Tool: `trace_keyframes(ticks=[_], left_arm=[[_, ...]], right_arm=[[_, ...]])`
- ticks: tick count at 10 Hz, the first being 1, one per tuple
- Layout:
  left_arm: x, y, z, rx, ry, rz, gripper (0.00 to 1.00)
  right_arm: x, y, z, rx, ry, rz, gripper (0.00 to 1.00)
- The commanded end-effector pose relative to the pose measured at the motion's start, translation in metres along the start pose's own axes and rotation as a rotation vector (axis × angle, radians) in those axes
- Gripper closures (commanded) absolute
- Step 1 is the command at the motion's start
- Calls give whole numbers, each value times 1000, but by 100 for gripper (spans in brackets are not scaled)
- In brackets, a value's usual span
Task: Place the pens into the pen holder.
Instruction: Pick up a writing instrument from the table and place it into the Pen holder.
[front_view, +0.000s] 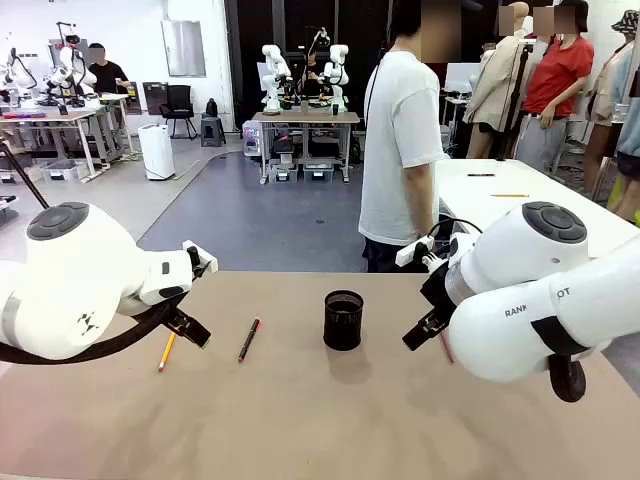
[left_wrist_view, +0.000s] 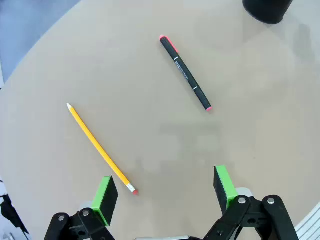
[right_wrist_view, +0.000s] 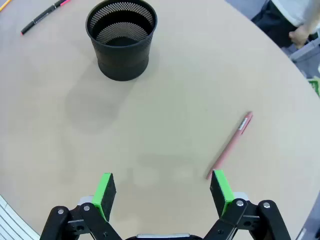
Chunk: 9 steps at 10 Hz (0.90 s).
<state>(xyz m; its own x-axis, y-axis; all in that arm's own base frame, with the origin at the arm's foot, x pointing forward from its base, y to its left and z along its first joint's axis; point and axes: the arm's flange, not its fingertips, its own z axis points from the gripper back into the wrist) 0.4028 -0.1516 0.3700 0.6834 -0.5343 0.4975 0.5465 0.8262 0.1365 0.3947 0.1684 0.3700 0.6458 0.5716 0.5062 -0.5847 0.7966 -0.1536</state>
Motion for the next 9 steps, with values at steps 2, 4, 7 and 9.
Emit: trace_keyframes(ticks=[2, 4, 7, 9], left_arm=[[0, 0, 0, 0, -1, 0, 0], [0, 0, 0, 0, -1, 0, 0], [0, 0, 0, 0, -1, 0, 0], [0, 0, 0, 0, -1, 0, 0]], right_arm=[[0, 0, 0, 0, 0, 0, 0], [0, 0, 0, 0, 0, 0, 0], [0, 0, 0, 0, 0, 0, 0], [0, 0, 0, 0, 0, 0, 0]])
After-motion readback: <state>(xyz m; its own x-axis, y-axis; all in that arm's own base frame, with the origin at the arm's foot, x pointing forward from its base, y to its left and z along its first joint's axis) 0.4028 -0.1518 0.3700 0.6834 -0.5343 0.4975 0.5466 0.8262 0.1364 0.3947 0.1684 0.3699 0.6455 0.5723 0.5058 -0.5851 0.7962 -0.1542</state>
